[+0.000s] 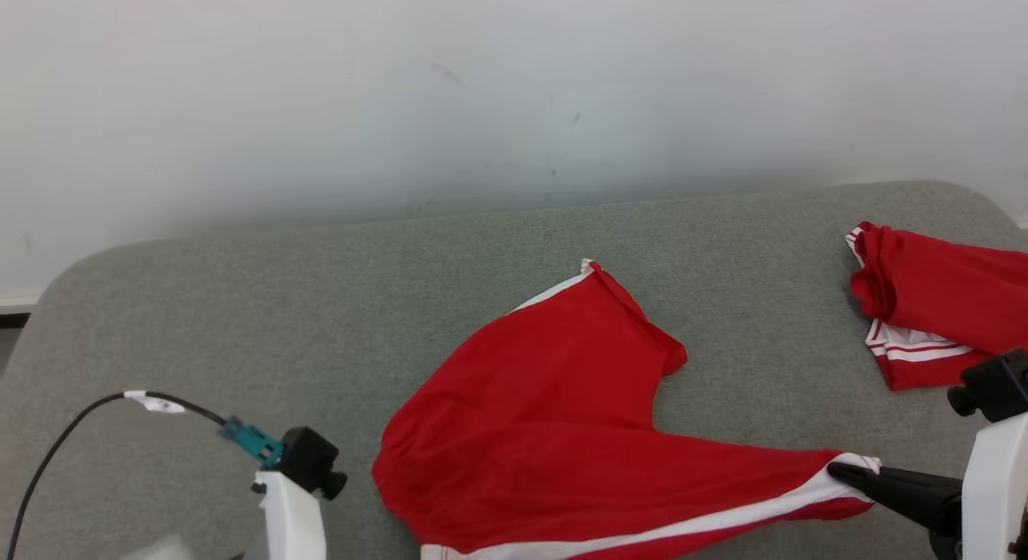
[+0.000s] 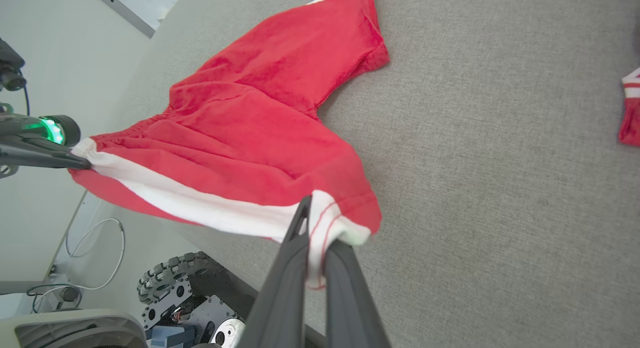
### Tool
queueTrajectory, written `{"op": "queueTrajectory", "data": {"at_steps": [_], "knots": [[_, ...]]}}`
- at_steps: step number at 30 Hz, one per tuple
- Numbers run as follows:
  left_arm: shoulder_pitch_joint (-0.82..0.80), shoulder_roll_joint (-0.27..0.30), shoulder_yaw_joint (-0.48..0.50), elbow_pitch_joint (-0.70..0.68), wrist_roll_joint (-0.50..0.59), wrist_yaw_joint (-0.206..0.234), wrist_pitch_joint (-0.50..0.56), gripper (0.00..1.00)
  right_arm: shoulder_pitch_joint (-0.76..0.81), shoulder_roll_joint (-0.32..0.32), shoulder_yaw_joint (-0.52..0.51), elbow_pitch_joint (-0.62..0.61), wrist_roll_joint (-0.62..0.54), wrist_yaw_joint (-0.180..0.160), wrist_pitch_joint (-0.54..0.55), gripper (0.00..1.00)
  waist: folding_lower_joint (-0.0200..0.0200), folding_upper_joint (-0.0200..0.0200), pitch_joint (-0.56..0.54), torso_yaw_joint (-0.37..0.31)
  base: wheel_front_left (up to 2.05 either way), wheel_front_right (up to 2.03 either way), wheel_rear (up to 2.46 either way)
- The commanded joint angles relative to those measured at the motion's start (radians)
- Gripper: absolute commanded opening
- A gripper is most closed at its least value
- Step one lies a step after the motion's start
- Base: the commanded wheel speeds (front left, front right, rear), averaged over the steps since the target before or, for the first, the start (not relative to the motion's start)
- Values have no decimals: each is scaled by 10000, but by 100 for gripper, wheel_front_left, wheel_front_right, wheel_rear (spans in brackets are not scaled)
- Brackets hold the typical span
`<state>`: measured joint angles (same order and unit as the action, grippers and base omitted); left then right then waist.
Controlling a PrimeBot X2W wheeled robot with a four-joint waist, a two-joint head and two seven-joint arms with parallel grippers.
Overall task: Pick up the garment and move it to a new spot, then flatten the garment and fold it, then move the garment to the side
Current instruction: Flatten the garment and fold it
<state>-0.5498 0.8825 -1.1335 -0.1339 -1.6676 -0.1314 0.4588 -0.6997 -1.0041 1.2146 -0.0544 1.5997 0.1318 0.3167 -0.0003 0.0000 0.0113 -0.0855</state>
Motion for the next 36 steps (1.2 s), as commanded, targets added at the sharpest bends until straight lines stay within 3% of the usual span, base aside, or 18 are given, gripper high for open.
{"op": "queueTrajectory", "data": {"at_steps": [1, 5, 10, 22, 29, 36], "knots": [[54, 52, 88, 3, -206, 16, 6, 0, 20, -82, -85, -1, 40, -25, -28, 0, 3, 0, 52, 130, 0, 0, 0], [-283, -98, 478, 83, -774, 16, 289, 0, -483, -141, -249, 91, 174, -25, 264, 0, 3, 0, 422, 491, 0, 0, 0], [-862, -361, 1122, 377, -1357, 16, 762, 0, -1466, 323, -521, 845, 569, -25, 967, 0, 3, 0, 1157, 1006, 0, 0, 0], [-2490, -1656, 2499, 1689, -1498, 14, 2142, 0, -4534, 2214, -676, 3728, 720, -25, 2793, 0, 3, 0, 2958, 2087, 0, 0, 0], [-2770, -2111, 3290, 2092, -1174, 14, 2412, 0, -5655, 3193, -628, 5339, 280, -25, 2785, 0, 3, 0, 3687, 2382, 0, 0, 0], [-2484, -2479, 3843, 2260, -819, 14, 2592, 0, -5998, 3550, -642, 6381, -71, -25, 2418, 0, 3, 0, 4019, 2648, 0, 0, 0]]}}
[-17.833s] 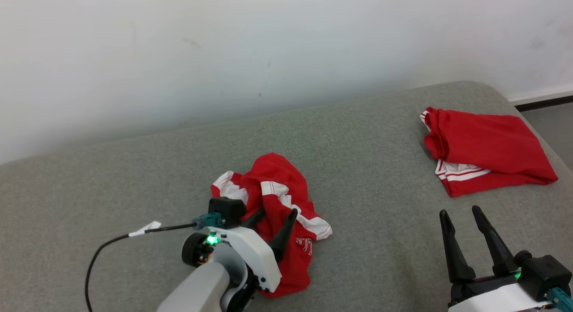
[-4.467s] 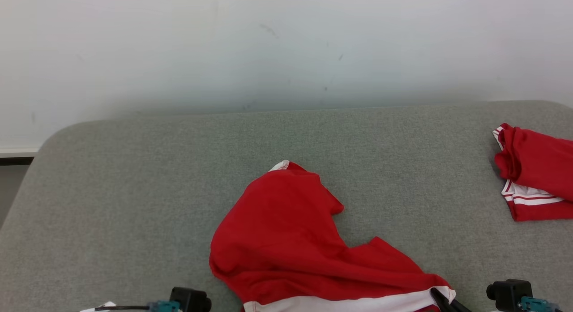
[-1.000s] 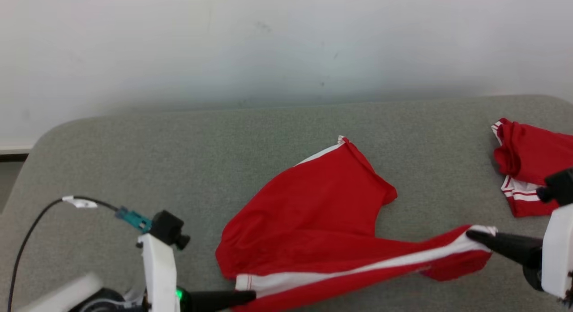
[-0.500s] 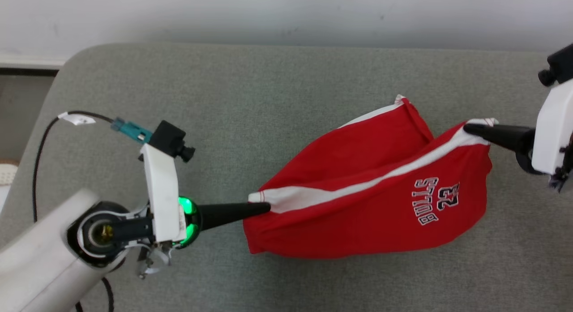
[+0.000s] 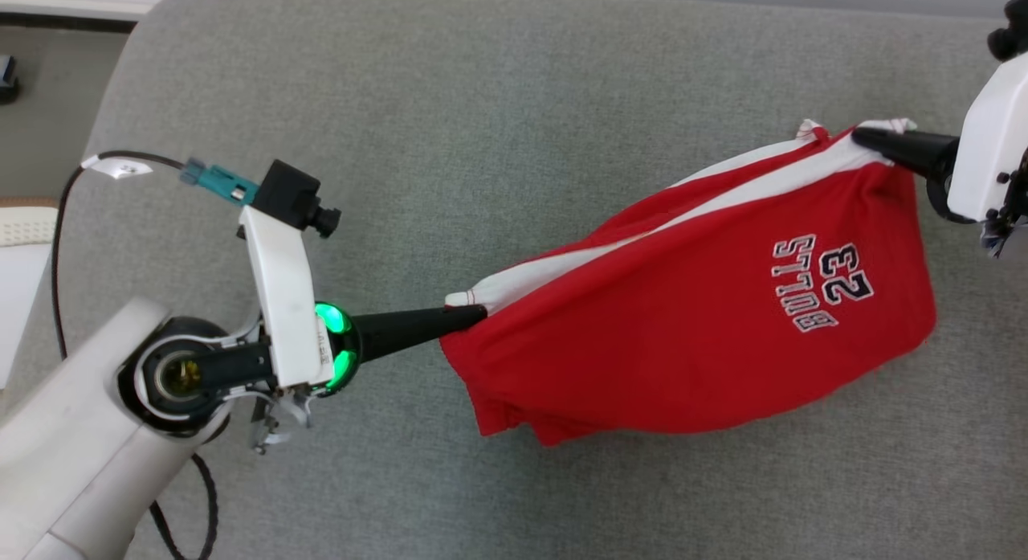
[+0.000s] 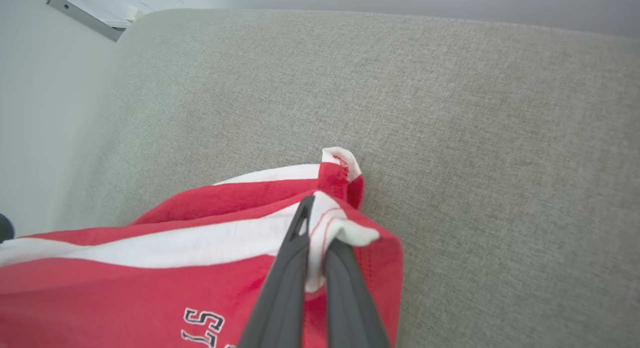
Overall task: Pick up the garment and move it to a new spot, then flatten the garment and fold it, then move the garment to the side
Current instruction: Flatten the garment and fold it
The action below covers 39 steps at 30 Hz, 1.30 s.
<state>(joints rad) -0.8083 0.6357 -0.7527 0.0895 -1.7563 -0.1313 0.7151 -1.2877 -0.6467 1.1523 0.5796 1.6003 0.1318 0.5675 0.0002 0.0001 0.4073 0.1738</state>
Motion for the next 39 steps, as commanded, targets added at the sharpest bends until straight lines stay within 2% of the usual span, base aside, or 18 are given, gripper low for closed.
{"op": "queueTrajectory", "data": {"at_steps": [1, 12, 13, 14, 15, 16, 17, 18, 19, 20, 26, 31, 35, 39], "knots": [[132, -46, 106, 57, 145, 12, 58, 0, -181, 12, -19, 165, -172, -25, -186, 0, -2, -1, 101, 80, 0, 0, 0], [287, -398, 651, 380, 850, 12, 311, 0, -428, 519, 116, 905, -829, -25, -874, 0, -2, -1, 429, 192, 0, 0, 0], [290, -429, 686, 413, 900, 12, 328, 0, -424, 576, 128, 949, -842, -25, -910, 4, -2, -1, 447, 193, 0, 0, 0], [290, -467, 716, 449, 962, 14, 327, 0, -398, 645, 134, 978, -825, -25, -932, 14, -2, -1, 458, 193, 0, 0, 0], [289, -509, 749, 490, 990, 12, 337, 8, -350, 692, 149, 1012, -778, -25, -877, 20, -2, -1, 463, 193, 0, 0, 0], [289, -539, 764, 530, 1006, 12, 345, 22, -325, 723, 168, 1037, -762, -25, -850, 29, -2, -1, 467, 192, 0, 0, 0], [280, -572, 769, 574, 1065, 12, 362, 34, -321, 753, 179, 1068, -766, -25, -829, 41, -2, -1, 473, 189, 0, 0, 0], [255, -614, 779, 632, 1171, 12, 327, 91, -322, 787, 188, 1098, -774, -25, -832, 59, -2, -1, 477, 186, 0, 0, 0], [233, -659, 779, 712, 1262, 12, 282, 100, -310, 822, 196, 1110, -769, -25, -828, 89, -2, -1, 476, 181, 0, 0, 0], [213, -697, 763, 786, 1333, 12, 291, 100, -287, 861, 208, 1107, -770, -25, -834, 100, -2, -1, 467, 172, 0, 0, 0], [199, -782, 671, 1152, 1637, 12, 375, 100, -24, 1016, 319, 995, -718, -25, -786, 100, -2, -1, 268, 68, 0, 0, 0], [330, -577, 648, 1238, 2067, 12, 116, 100, 328, 1033, 279, 716, -676, -25, -1233, 100, -2, -1, -269, -38, 0, 0, 0], [461, -264, 769, 1075, 2520, 12, -546, 100, 750, 820, 210, 399, -709, -25, -1804, 100, -2, -1, -948, -129, 0, 0, 0], [664, 111, 688, 790, 3602, 14, -1797, 100, 1247, 584, 108, 312, -1068, -25, -3119, 100, -2, -1, -1489, -147, 0, 0, 0]]}}
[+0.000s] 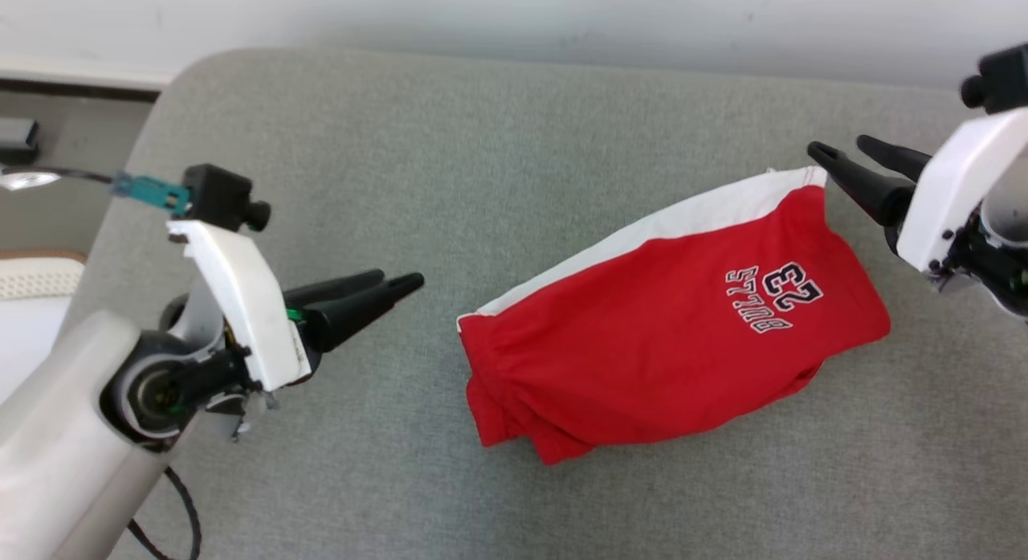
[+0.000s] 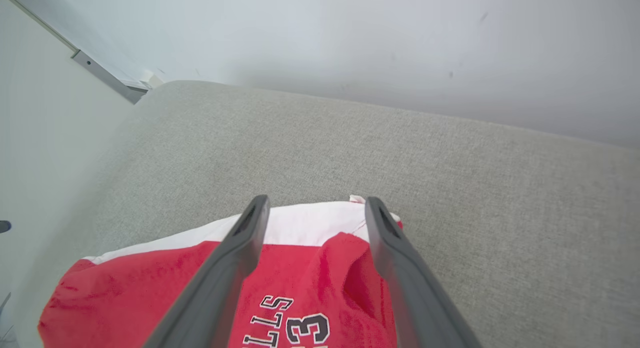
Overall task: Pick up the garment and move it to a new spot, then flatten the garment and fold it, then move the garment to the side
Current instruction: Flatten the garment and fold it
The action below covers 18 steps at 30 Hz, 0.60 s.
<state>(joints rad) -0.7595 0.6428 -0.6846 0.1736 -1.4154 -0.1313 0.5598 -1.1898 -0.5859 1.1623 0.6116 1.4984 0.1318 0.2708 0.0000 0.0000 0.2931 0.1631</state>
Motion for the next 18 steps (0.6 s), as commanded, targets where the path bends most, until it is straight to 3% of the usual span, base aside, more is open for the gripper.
{"op": "queueTrajectory", "data": {"at_steps": [1, 9, 18], "knots": [[243, 88, 39, -98, 462, 14, -738, 100, 397, -65, -13, -10, -181, -25, -542, 100, 0, 0, -441, -29, 0, 0, 0], [756, 1, -57, 398, 2909, 228, -4050, 100, 1463, -122, 10, 744, -450, -25, -2287, 100, 0, 0, -816, 274, 0, 0, 0], [1808, -862, 220, 126, 4254, 1099, -7303, 100, 2311, 178, 289, 2082, -82, -25, -1984, 100, 0, 0, -889, 1012, 0, 0, 0]]}}
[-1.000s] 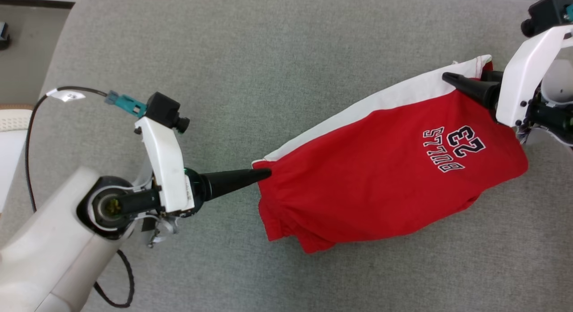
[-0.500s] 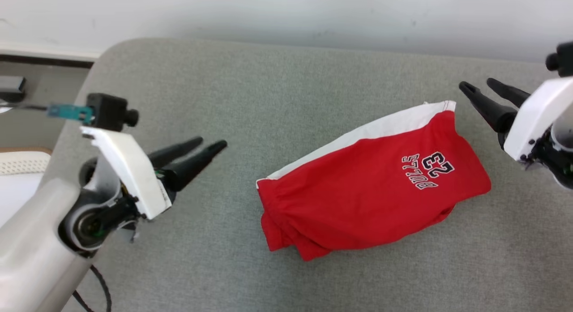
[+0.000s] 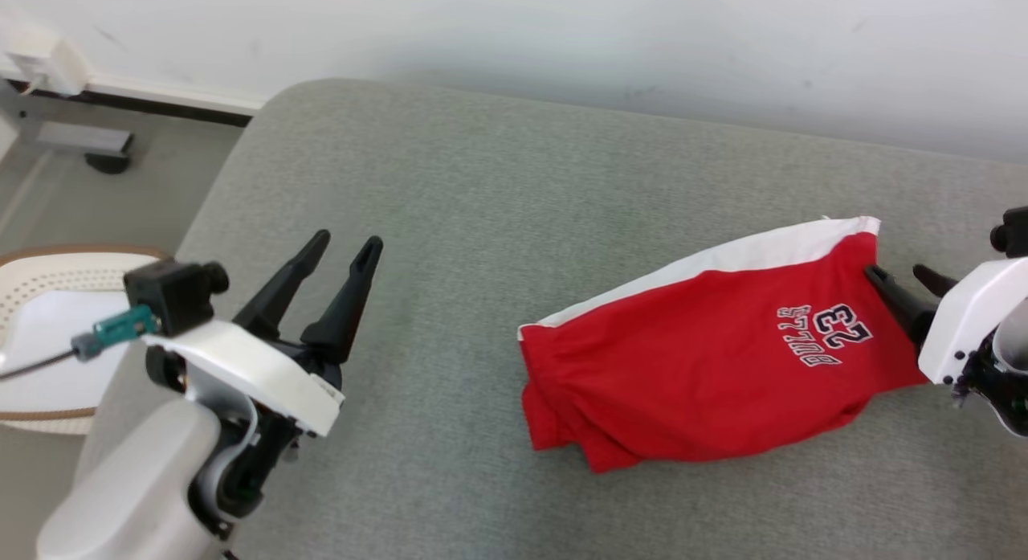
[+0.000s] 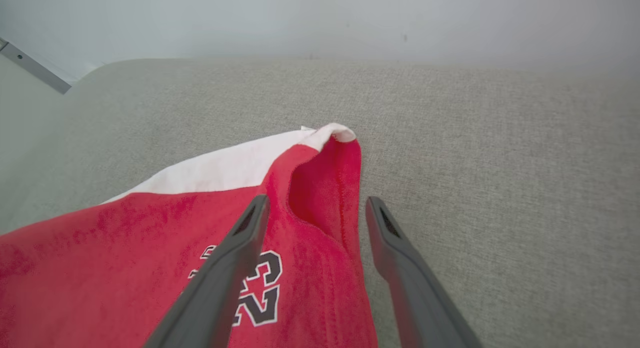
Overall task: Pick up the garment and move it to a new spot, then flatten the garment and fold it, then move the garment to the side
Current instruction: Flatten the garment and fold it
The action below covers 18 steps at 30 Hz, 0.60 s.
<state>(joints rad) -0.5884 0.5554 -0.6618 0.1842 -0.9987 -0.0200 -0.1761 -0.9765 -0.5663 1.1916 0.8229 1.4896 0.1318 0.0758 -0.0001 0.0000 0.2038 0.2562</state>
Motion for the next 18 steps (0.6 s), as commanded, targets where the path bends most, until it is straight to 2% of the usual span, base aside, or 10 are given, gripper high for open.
{"op": "queueTrajectory", "data": {"at_steps": [1, 8, 18], "knots": [[217, -48, 82, -19, 63, 79, -160, 100, 208, 18, 62, 166, -14, -25, 80, 100, 1, 0, -1, 177, 0, 0, 0], [1212, -512, 245, -108, 277, 443, -747, 100, 275, 302, 205, 1307, 279, -25, 1115, 100, 1, 0, -61, 773, 0, 0, 0], [2086, -1269, 534, 106, 289, 280, -888, 100, 640, 631, 112, 3092, 950, -33, 2817, 100, 1, 0, -82, 1419, 0, 0, 0]]}}
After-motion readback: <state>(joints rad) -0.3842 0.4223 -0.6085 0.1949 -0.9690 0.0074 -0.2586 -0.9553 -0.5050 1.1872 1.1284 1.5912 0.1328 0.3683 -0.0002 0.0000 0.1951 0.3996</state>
